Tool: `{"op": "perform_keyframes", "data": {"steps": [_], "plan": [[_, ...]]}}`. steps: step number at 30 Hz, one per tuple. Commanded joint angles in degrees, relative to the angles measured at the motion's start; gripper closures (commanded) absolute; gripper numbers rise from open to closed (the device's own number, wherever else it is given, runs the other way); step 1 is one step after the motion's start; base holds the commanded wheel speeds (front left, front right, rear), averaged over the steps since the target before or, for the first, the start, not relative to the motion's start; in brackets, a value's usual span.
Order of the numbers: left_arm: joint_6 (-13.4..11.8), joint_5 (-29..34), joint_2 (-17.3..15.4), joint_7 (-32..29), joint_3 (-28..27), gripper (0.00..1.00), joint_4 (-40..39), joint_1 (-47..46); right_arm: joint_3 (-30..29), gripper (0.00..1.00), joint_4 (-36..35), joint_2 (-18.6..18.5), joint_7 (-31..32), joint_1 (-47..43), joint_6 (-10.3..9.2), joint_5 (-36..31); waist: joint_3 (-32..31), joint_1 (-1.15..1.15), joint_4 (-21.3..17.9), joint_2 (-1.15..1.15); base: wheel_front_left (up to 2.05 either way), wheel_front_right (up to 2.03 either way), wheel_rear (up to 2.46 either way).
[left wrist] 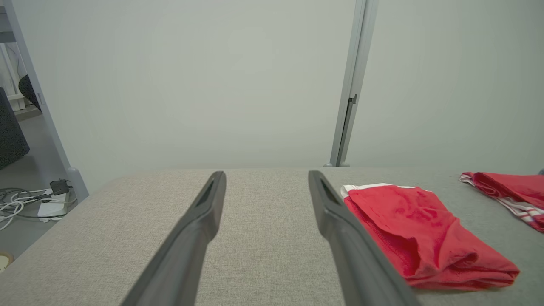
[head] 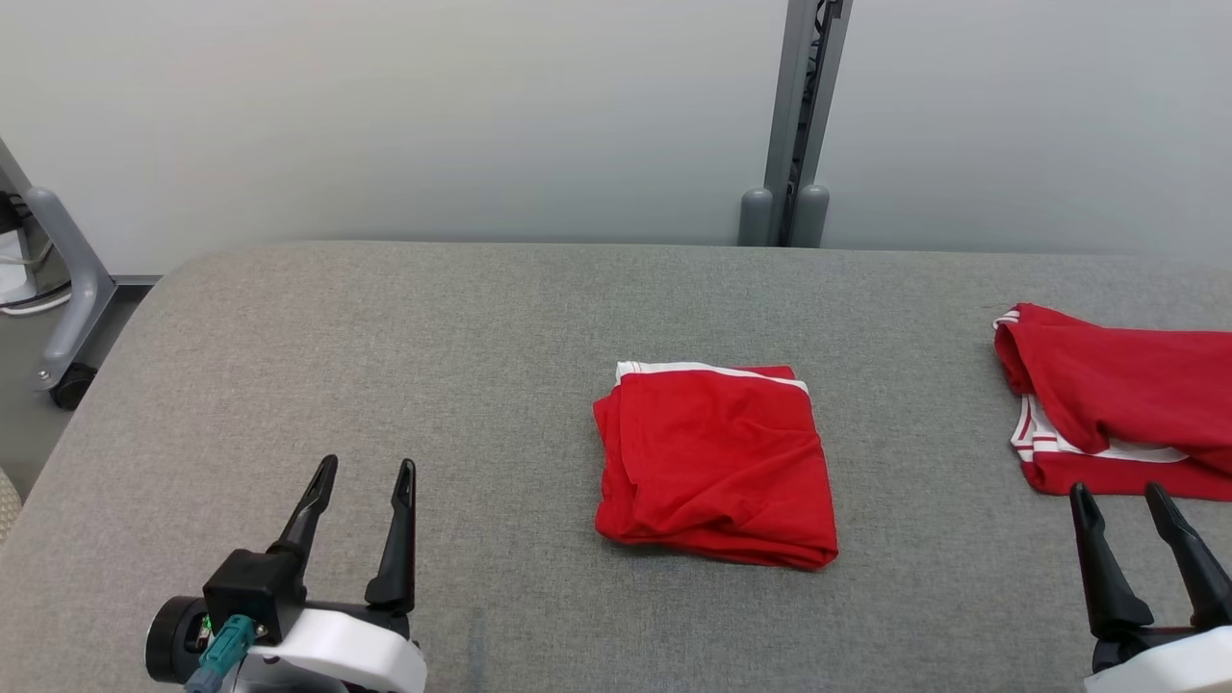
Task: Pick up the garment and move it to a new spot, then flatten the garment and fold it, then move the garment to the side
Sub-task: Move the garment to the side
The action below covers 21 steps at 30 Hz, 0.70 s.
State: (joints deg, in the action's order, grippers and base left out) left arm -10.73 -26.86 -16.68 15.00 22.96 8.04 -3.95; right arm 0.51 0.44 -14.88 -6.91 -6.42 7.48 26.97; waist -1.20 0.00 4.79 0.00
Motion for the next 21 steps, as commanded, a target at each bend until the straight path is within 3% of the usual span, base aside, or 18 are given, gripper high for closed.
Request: {"op": "perform_keyframes", "data": {"steps": [1, 13, 21], "plan": [[0.6, 0.7, 0.4, 0.2, -0.8, 0.0, 0.3, 0.4, -0.1, 0.0, -0.3, -0.1, 0.3, 0.4, 0.05, -0.3, -0.1, 0.0, 0.1, 0.0, 0.0, 0.0, 0.0], [3.0, 3.0, 3.1, 0.2, -3.6, 0.0, 1.3, 0.8, 1.6, 0.0, 0.9, 0.7, 2.1, 1.9, 0.05, 0.3, -0.3, 0.0, 0.9, 0.0, 0.0, 0.0, 0.0], [4.9, 4.2, 4.4, 0.1, -3.4, 0.0, 1.8, -0.8, 7.0, 0.0, 8.1, -0.2, 8.8, 10.2, 0.05, 3.3, 0.8, 0.0, 3.8, 0.0, 0.0, 0.0, 0.0]]}}
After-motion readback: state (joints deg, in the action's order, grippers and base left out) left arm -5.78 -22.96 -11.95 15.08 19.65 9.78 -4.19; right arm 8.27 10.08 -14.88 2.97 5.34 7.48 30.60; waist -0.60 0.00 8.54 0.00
